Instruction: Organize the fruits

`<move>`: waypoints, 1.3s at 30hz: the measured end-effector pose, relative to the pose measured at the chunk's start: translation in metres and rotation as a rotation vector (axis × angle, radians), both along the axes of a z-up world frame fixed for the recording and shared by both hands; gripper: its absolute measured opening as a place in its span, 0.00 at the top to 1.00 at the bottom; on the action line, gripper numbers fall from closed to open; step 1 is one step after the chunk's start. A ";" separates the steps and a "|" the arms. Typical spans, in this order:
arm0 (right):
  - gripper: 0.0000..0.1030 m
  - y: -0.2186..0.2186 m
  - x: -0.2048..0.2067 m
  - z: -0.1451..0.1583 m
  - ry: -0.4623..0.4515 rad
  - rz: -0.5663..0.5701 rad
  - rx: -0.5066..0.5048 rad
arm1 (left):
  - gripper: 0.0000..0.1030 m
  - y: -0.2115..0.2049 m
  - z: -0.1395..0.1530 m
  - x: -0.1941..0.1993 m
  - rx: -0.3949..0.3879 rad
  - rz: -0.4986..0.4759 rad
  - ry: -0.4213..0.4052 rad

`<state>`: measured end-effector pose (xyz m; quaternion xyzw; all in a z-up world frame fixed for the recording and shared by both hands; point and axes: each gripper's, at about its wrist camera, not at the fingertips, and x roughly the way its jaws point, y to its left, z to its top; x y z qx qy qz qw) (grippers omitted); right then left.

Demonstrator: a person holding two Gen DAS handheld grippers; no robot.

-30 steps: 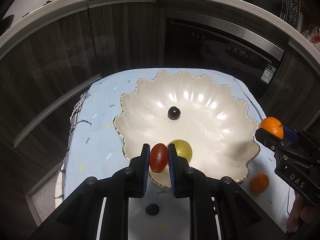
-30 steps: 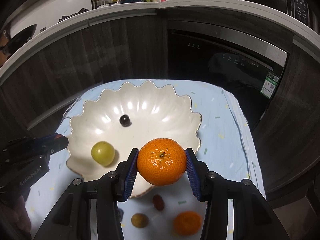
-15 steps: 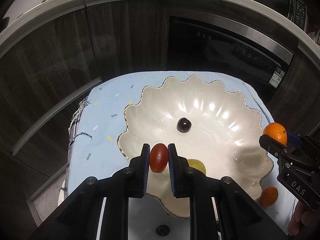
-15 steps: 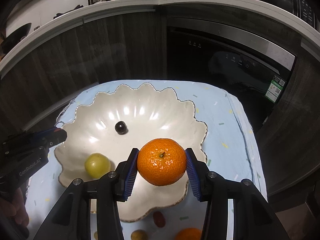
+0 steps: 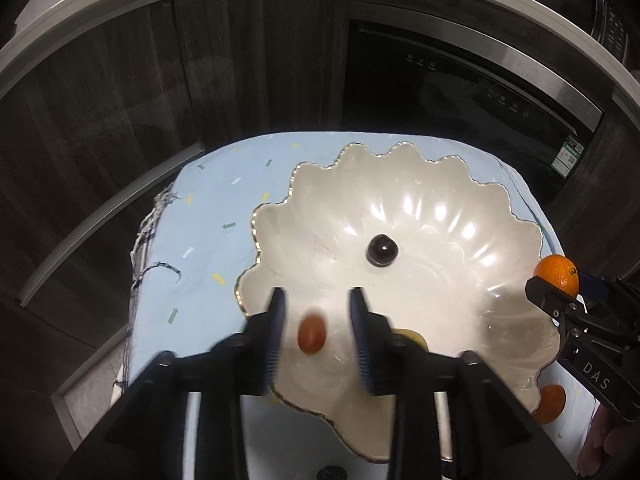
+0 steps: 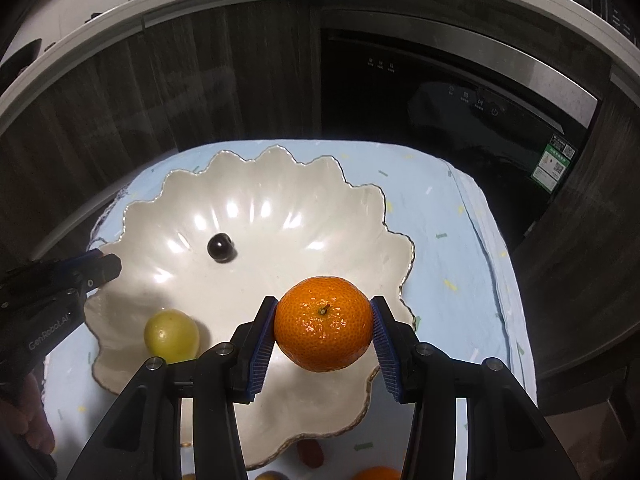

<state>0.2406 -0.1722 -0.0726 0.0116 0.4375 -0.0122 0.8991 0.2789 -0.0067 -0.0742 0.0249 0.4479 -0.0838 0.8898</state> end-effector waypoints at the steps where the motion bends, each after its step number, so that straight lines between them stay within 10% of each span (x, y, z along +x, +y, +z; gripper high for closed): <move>1: 0.53 0.001 0.000 0.000 0.002 -0.002 -0.006 | 0.58 0.001 0.001 -0.001 0.007 0.008 -0.007; 7: 0.22 0.001 -0.004 0.008 -0.031 -0.036 -0.054 | 0.41 0.006 0.007 -0.003 0.015 0.025 -0.021; 20: 0.21 -0.002 -0.015 0.035 -0.111 -0.061 -0.073 | 0.13 0.009 0.027 -0.017 0.022 0.056 -0.075; 39: 0.21 0.004 -0.045 0.059 -0.169 -0.040 -0.071 | 0.12 0.015 0.049 -0.047 0.014 0.063 -0.109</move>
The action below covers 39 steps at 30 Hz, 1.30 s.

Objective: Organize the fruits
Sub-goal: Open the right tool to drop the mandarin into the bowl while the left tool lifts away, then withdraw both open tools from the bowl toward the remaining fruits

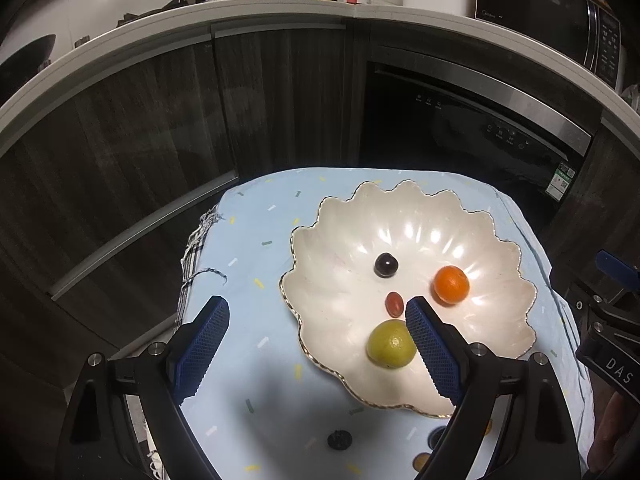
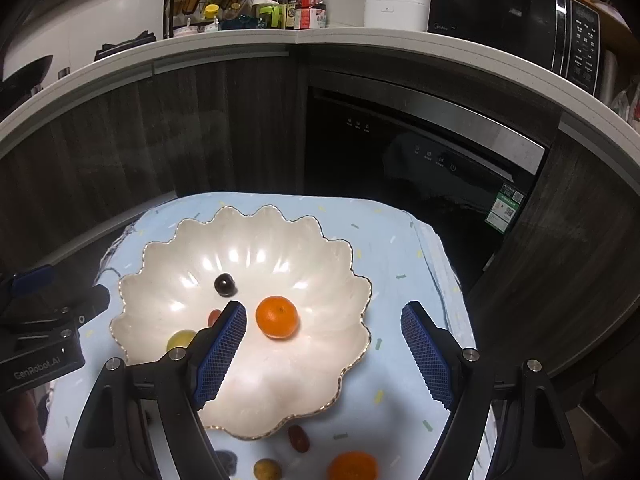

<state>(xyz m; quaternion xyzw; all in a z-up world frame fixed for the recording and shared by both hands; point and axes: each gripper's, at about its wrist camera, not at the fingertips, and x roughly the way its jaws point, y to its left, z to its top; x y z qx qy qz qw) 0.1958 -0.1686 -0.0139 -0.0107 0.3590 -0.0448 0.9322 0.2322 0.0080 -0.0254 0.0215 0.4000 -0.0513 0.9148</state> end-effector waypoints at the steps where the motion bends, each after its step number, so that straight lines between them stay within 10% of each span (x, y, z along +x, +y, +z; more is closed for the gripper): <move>1: 0.21 0.000 -0.002 0.001 -0.003 0.003 0.002 | 0.12 0.000 0.001 -0.002 -0.005 0.000 -0.001; 39: 0.21 -0.032 -0.069 -0.036 0.006 -0.001 0.047 | 0.17 -0.041 -0.048 -0.076 -0.020 -0.067 0.033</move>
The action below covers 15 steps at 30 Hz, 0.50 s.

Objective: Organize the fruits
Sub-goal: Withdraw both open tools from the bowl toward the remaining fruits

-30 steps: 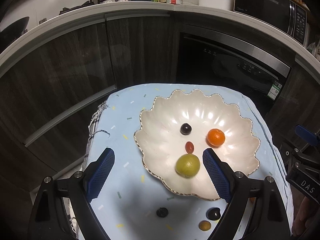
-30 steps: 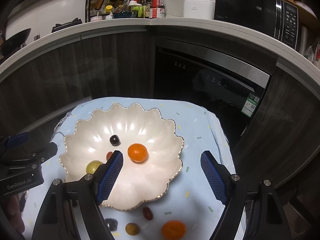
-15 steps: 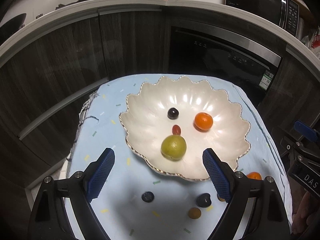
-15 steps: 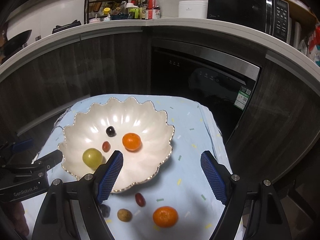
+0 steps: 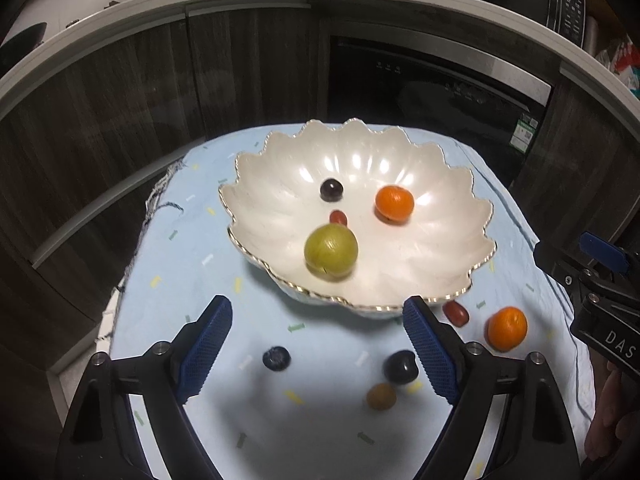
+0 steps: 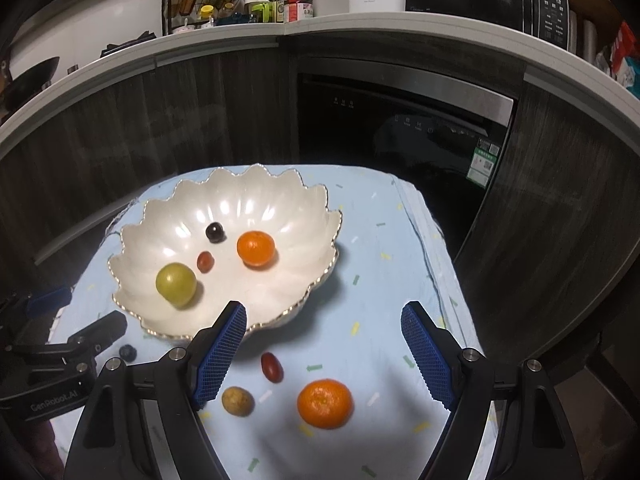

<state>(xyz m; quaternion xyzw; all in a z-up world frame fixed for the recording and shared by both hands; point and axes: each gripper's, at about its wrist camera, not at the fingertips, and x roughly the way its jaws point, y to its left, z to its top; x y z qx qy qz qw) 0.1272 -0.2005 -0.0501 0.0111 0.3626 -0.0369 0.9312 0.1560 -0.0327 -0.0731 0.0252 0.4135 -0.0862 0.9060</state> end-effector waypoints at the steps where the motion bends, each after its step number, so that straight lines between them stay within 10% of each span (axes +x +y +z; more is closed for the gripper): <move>1: 0.21 0.000 -0.001 -0.002 0.001 0.003 0.002 | 0.17 -0.001 -0.002 -0.001 0.000 -0.002 0.003; 15: 0.21 -0.004 -0.017 -0.032 0.026 0.018 0.008 | 0.18 -0.014 -0.028 -0.016 0.007 -0.052 0.029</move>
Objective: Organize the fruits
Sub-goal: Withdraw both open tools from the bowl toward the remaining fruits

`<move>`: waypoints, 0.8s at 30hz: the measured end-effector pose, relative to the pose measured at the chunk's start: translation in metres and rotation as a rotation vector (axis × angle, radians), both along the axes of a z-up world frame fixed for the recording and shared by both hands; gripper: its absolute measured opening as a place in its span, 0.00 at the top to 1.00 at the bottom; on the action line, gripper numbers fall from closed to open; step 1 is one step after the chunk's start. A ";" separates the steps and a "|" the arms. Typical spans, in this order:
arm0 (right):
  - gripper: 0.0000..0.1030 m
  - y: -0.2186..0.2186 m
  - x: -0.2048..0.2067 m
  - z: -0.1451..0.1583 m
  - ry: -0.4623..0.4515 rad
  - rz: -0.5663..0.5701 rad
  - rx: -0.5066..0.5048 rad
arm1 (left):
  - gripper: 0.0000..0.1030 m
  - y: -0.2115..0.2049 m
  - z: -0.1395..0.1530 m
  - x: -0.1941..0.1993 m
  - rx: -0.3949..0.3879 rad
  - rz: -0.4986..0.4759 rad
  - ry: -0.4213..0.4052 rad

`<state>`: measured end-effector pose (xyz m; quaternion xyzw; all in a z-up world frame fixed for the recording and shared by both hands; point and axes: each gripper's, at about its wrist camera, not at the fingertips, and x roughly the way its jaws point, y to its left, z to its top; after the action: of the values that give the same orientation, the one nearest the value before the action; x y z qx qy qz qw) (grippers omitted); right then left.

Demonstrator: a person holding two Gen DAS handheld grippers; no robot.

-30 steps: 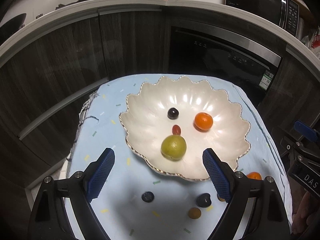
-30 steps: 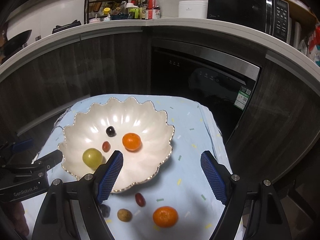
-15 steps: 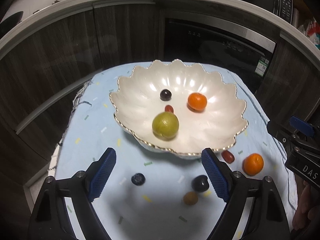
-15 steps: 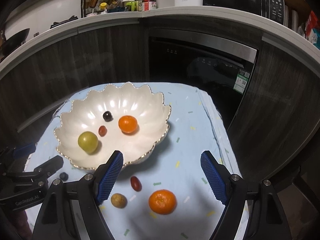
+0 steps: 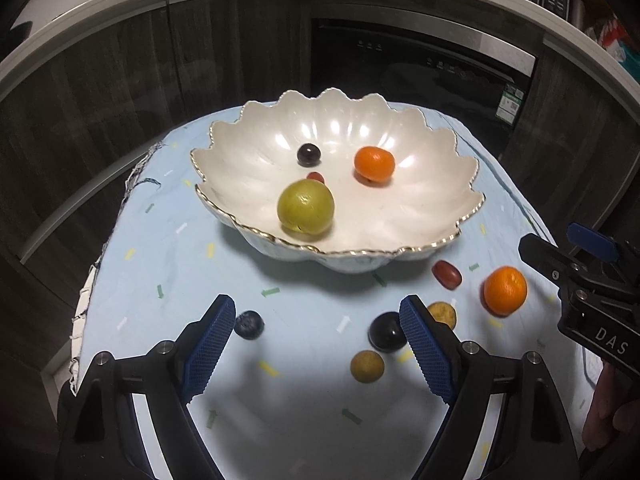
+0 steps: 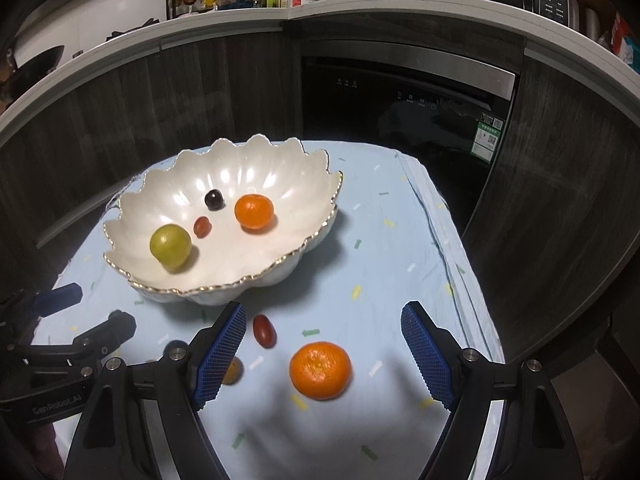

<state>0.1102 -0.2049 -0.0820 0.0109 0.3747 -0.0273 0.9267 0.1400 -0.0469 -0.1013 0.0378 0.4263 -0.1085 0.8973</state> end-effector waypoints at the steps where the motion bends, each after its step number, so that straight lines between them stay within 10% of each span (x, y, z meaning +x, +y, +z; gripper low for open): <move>1: 0.21 0.000 -0.001 -0.002 0.002 0.001 0.000 | 0.18 -0.001 -0.002 -0.002 0.000 -0.008 0.000; 24: 0.22 -0.004 -0.009 -0.036 0.031 0.014 0.007 | 0.40 -0.017 -0.033 -0.017 0.020 -0.112 0.026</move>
<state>0.1016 -0.2091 -0.1184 0.0110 0.3894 -0.0198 0.9208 0.1232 -0.0644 -0.1345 0.0691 0.4362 -0.1548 0.8837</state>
